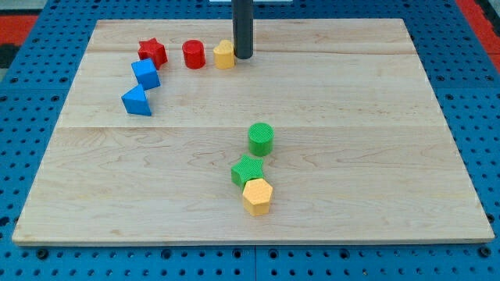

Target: Push the green circle below the yellow heart

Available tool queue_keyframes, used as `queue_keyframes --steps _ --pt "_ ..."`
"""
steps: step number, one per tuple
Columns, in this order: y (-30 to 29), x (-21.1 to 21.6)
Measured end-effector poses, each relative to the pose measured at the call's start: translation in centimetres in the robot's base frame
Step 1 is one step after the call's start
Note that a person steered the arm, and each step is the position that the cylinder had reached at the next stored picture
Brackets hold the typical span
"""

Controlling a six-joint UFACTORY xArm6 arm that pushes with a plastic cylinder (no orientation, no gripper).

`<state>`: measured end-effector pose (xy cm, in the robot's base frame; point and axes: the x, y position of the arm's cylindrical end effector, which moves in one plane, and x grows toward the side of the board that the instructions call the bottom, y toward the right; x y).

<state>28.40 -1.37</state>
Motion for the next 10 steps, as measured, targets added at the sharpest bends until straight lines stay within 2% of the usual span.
queue_keyframes --steps 1,2,3,4,5,6,8,10 --pt "1.4 2.7" --pt "6.6 6.4" --pt "9.8 12.6" --pt "10.1 19.5" --pt "7.6 23.1" --pt "2.9 23.1" --pt "2.3 20.9" --pt "2.2 15.0"
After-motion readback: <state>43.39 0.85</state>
